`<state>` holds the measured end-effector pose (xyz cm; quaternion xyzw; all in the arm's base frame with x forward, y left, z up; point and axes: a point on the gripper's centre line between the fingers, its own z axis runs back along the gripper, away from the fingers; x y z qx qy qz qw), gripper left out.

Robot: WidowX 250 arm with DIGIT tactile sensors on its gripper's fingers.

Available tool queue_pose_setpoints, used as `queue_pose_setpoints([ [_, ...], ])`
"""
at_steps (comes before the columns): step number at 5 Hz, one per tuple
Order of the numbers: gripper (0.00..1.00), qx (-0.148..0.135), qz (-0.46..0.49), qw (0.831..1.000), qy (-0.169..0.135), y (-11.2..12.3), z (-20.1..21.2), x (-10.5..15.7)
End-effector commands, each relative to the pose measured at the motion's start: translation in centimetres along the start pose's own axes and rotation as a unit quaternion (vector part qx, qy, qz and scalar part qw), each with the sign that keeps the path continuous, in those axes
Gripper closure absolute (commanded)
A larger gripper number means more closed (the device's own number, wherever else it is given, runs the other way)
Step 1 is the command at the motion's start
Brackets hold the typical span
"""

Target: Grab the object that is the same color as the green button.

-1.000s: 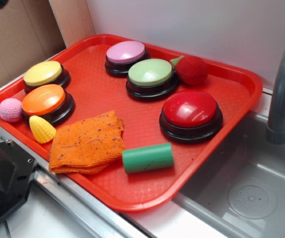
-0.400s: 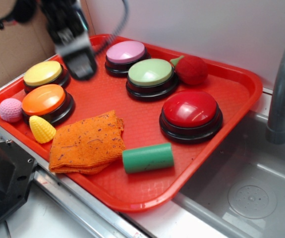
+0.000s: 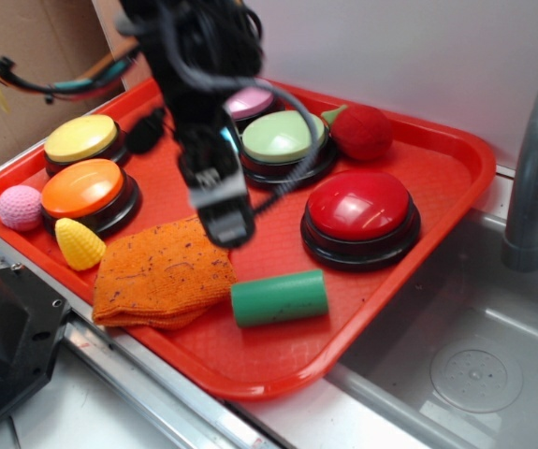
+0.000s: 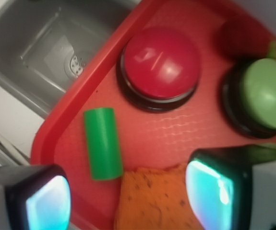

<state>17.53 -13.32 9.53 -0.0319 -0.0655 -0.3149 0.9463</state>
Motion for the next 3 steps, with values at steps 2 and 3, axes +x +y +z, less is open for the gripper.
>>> queue_pose_setpoints([
  [2,0.0,-0.011,-0.002,1.0,0.005,-2.7,-4.7,-0.3],
  [3,0.0,-0.017,0.008,1.0,0.011,-2.5,-5.8,-0.8],
])
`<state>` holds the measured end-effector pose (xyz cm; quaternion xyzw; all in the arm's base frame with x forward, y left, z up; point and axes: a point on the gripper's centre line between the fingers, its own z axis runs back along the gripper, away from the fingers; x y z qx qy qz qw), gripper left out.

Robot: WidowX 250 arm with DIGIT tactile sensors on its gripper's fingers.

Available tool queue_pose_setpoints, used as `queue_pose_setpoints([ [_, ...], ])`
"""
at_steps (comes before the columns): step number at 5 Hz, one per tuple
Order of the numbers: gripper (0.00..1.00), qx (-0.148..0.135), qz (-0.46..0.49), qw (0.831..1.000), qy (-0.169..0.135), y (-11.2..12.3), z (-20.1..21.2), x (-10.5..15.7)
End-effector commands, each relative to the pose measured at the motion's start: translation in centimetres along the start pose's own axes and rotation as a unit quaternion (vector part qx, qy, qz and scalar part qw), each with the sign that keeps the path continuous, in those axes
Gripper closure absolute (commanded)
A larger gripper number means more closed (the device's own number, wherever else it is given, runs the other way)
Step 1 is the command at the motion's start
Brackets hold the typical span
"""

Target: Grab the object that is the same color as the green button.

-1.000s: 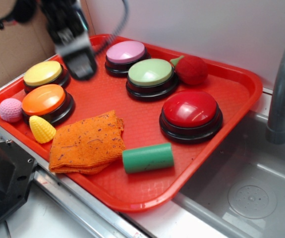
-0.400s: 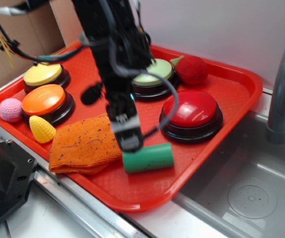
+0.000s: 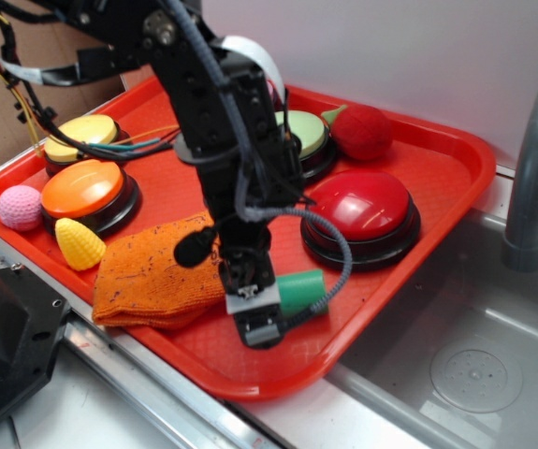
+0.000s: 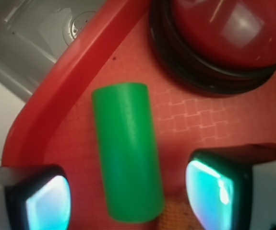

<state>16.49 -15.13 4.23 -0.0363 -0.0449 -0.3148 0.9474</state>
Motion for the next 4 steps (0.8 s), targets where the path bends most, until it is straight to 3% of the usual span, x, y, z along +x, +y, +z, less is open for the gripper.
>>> queue_pose_setpoints([
  [1,0.11,-0.008,0.022,1.0,-0.011,-0.59,-1.25,-0.33],
  [2,1.0,-0.005,0.037,0.999,0.0,-0.62,-1.61,-0.29],
  [4,1.0,0.001,0.047,0.999,0.002,-0.09,-1.37,-0.11],
])
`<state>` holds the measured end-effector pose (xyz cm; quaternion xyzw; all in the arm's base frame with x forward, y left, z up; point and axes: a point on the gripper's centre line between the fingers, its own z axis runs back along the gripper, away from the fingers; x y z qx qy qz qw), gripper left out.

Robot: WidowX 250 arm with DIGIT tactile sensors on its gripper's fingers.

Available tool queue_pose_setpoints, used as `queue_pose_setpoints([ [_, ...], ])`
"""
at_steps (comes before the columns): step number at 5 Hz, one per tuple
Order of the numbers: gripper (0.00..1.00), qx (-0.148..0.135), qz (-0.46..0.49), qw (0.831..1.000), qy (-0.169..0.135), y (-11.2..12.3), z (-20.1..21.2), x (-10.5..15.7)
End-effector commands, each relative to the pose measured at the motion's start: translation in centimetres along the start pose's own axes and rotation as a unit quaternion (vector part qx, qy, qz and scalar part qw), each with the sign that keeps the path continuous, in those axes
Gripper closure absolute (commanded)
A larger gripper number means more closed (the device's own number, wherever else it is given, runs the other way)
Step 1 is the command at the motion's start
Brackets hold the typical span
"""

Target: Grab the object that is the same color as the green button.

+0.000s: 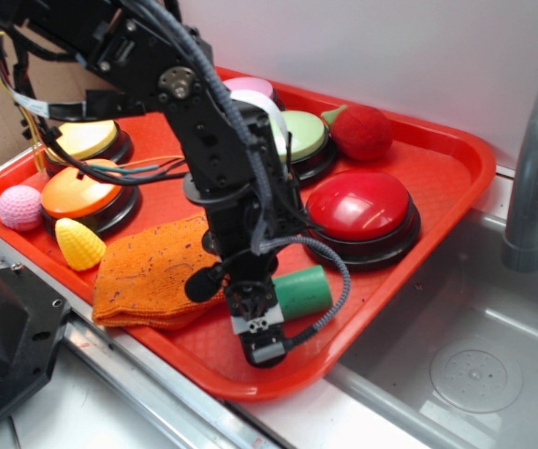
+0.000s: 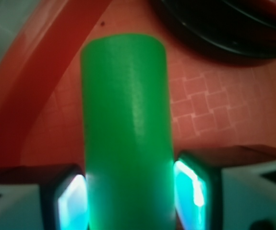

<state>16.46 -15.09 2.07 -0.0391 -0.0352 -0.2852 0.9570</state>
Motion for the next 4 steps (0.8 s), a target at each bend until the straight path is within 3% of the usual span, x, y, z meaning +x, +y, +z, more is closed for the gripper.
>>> queue_pose_setpoints([
  [1,1.0,0.002,0.057,0.998,-0.007,0.9,3.3,-0.3],
  [3,1.0,0.026,0.13,0.99,-0.045,3.6,11.5,-1.2],
  [4,1.0,0.048,0.19,0.979,-0.048,5.2,15.0,-2.8],
])
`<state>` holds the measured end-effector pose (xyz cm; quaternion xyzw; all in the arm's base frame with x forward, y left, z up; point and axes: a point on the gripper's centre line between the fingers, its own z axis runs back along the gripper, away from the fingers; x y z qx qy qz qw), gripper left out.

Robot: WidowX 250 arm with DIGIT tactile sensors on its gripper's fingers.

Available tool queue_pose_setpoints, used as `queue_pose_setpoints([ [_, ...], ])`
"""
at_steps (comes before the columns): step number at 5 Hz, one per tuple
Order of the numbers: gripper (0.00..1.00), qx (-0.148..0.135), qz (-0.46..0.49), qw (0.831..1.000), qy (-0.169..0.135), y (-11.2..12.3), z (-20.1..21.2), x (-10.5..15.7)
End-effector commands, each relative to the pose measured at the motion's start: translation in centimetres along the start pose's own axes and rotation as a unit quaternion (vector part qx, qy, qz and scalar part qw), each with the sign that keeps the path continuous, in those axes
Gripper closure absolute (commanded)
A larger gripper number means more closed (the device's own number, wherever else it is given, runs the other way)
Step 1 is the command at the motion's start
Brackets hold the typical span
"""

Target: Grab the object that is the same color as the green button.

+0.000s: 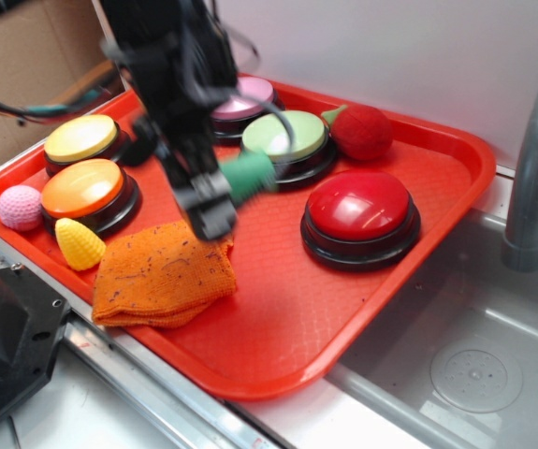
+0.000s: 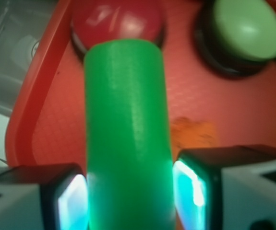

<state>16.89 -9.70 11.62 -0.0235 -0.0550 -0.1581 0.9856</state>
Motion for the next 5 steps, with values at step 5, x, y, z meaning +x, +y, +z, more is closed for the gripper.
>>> queue_pose_setpoints([
  [5,1.0,0.014,0.17,0.985,0.011,8.1,5.4,-3.0],
])
